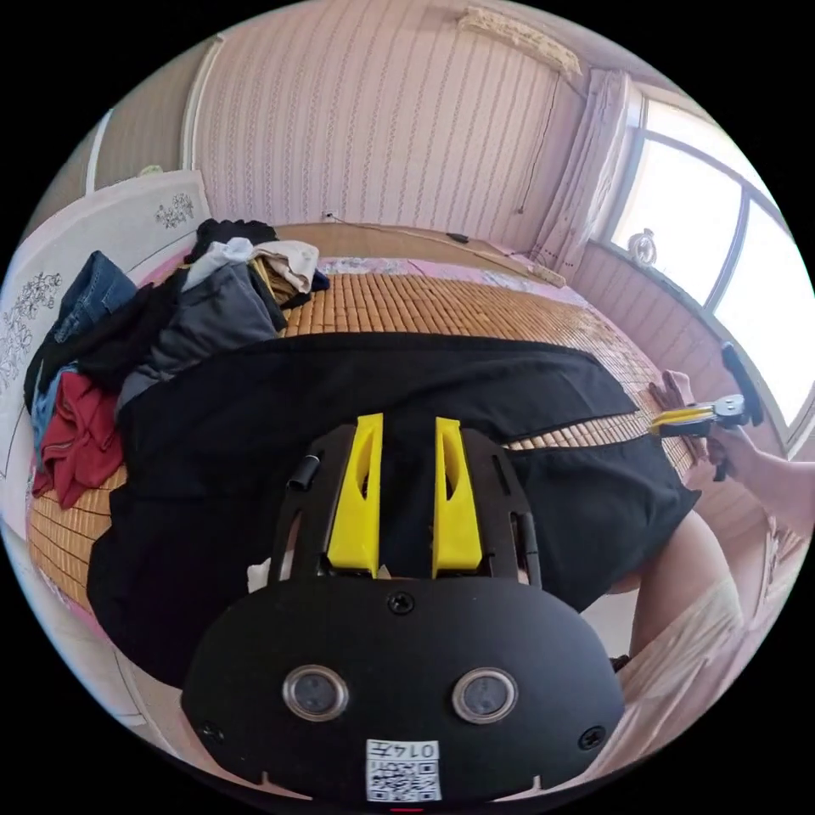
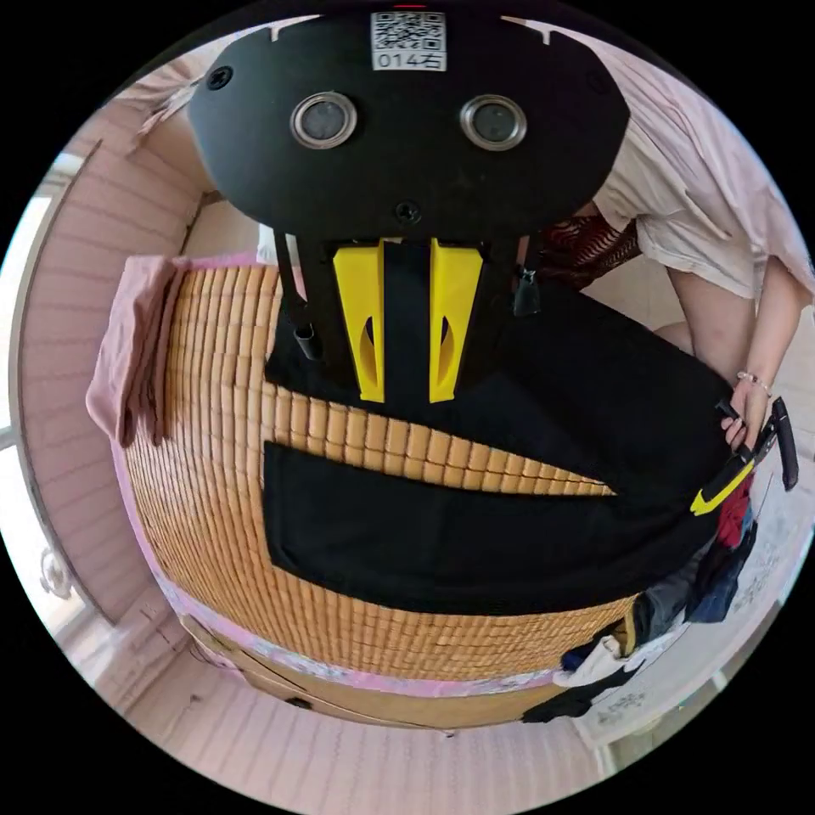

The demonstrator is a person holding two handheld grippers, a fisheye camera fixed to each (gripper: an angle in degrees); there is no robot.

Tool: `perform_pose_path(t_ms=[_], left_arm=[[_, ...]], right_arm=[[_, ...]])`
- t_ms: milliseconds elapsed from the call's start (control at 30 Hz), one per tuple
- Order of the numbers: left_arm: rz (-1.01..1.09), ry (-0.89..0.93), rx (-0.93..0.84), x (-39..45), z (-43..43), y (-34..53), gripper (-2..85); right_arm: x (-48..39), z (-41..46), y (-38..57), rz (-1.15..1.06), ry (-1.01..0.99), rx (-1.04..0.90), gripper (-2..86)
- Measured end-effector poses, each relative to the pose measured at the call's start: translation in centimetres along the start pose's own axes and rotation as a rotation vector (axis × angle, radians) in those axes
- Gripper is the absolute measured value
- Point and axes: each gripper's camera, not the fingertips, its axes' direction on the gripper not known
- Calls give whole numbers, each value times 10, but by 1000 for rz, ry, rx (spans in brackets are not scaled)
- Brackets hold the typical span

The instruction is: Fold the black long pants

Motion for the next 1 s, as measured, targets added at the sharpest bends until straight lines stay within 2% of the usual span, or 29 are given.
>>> perform_pose_path(t_ms=[133, 233, 300, 400, 467, 567, 700, 767, 900, 933, 1000], left_arm=[[-10, -216, 53, -94, -110, 31, 73], [-55, -421, -52, -167, -152, 69, 68], [-55, -516, -105, -200, -160, 90, 98], [-196, -430, -106, -257, -157, 115, 118], [-328, -266, -187, -301, -139, 124, 128], [-361, -217, -251, -331, -120, 130, 124], [-419, -197, -266, -358, -106, 136, 111], [-455, -179, -353, -375, -92, 141, 100], [-424, -169, -362, -384, -91, 140, 59], [-412, -154, -349, -386, -93, 140, 23], [-398, -197, -347, -388, -100, 141, -1]], right_arm=[[-139, -5, -128, -388, -147, 111, 110], [-257, -7, -203, -651, -216, 137, 115], [-322, -4, -241, -741, -214, 122, 117], [-411, 6, -296, -798, -214, 61, 121], [-468, 20, -331, -814, -201, 16, 124], [-516, 41, -359, -770, -189, -19, 131], [-549, 70, -368, -726, -169, -76, 122], [-560, 91, -365, -744, -77, -144, 103], [-559, 82, -360, -787, -7, -106, 30], [-555, 70, -357, -817, -13, -68, 5], [-549, 51, -353, -863, -30, -23, -4]])
